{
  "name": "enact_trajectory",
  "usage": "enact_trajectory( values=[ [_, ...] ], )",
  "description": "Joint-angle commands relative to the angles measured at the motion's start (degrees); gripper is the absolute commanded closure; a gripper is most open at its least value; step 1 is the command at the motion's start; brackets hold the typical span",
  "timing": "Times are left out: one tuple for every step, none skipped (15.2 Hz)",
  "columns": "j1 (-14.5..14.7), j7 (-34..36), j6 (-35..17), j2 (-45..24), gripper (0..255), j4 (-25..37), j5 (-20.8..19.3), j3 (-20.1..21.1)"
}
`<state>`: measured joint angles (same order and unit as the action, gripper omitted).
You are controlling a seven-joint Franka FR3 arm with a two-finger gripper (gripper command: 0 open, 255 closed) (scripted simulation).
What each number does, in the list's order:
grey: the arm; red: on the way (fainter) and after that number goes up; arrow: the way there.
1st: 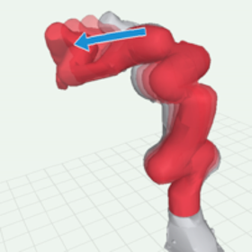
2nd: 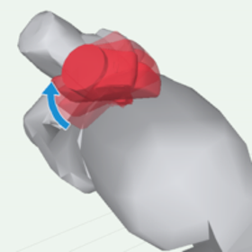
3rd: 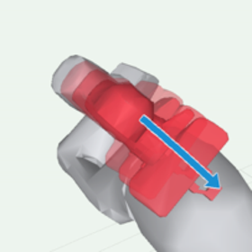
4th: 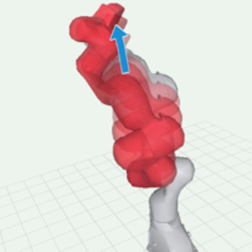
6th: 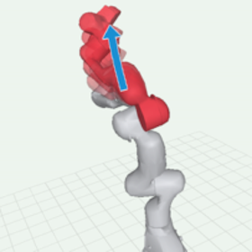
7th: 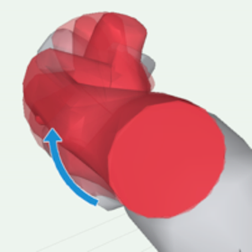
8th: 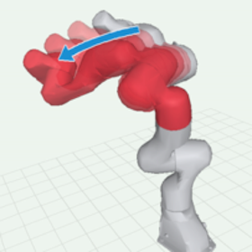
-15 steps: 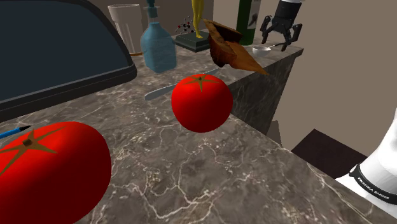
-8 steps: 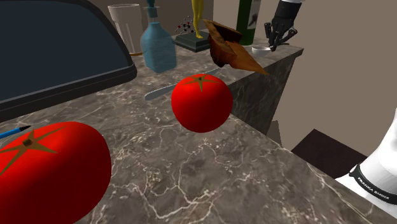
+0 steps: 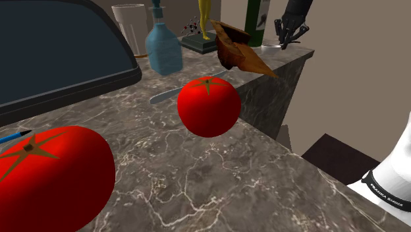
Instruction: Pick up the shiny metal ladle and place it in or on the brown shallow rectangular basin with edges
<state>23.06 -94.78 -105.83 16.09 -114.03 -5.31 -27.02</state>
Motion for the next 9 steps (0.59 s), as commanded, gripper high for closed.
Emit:
enact_trajectory(
  values=[
    [0.03, -0.11, 1.71, -0.05, 255, 1.75, 0.07, 0.04],
    [0.07, -0.13, 2.47, -0.13, 255, 2.59, 0.13, 0.07],
    [0.1, -0.15, 3.24, -0.22, 255, 3.44, 0.19, 0.1],
    [0.14, -0.17, 4.01, -0.33, 255, 4.31, 0.25, 0.13],
    [0.18, -0.2, 4.78, -0.45, 255, 5.19, 0.32, 0.15],
    [0.21, -0.23, 5.56, -0.58, 255, 6.09, 0.39, 0.17],
    [0.25, -0.27, 6.33, -0.73, 255, 7.0, 0.47, 0.18],
    [0.29, -0.31, 7.1, -0.9, 255, 7.92, 0.55, 0.19],
    [0.33, -0.35, 7.88, -1.07, 255, 8.86, 0.63, 0.19]
  ],
)
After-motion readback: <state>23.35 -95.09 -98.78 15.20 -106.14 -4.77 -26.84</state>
